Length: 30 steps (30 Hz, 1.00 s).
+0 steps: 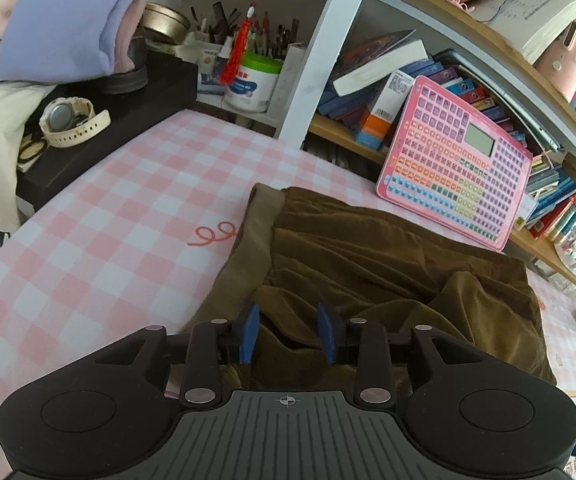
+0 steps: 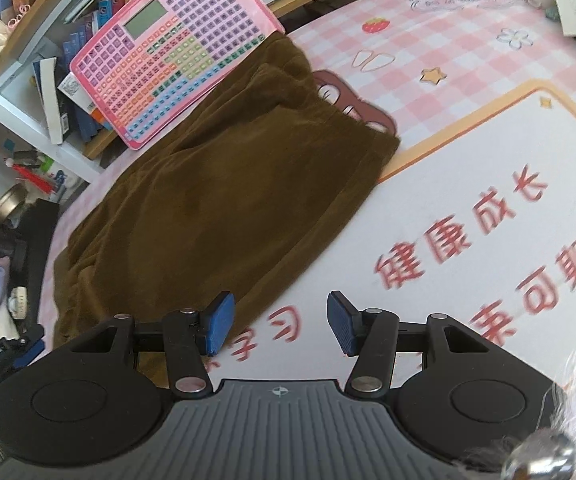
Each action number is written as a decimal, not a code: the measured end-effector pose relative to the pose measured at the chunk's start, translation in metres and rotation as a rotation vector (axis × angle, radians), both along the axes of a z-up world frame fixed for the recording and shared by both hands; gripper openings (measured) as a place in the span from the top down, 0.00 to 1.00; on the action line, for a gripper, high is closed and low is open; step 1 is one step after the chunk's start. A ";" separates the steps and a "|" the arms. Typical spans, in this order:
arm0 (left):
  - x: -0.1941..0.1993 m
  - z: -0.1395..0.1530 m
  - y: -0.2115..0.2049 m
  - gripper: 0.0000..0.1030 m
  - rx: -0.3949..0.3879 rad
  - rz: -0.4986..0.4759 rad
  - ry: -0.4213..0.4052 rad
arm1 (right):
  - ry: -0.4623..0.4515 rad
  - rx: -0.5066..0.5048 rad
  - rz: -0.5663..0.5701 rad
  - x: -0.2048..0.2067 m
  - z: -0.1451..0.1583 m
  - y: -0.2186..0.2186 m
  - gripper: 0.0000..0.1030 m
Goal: Fold clothes
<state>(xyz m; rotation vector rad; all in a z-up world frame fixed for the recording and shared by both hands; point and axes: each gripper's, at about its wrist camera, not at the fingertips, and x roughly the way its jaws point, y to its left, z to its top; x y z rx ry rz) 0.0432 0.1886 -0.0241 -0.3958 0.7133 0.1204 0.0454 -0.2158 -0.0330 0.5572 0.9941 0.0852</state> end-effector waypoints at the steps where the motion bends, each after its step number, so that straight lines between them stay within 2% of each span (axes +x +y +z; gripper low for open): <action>1: 0.000 0.000 -0.002 0.65 0.002 -0.002 0.001 | -0.005 -0.014 -0.001 0.001 0.000 -0.003 0.51; 16: -0.011 0.004 -0.017 0.65 0.021 0.022 0.027 | -0.023 -0.106 -0.059 0.026 -0.008 -0.055 0.53; 30: -0.023 0.003 -0.012 0.65 0.016 0.066 0.038 | -0.043 -0.156 -0.062 0.038 -0.009 -0.062 0.54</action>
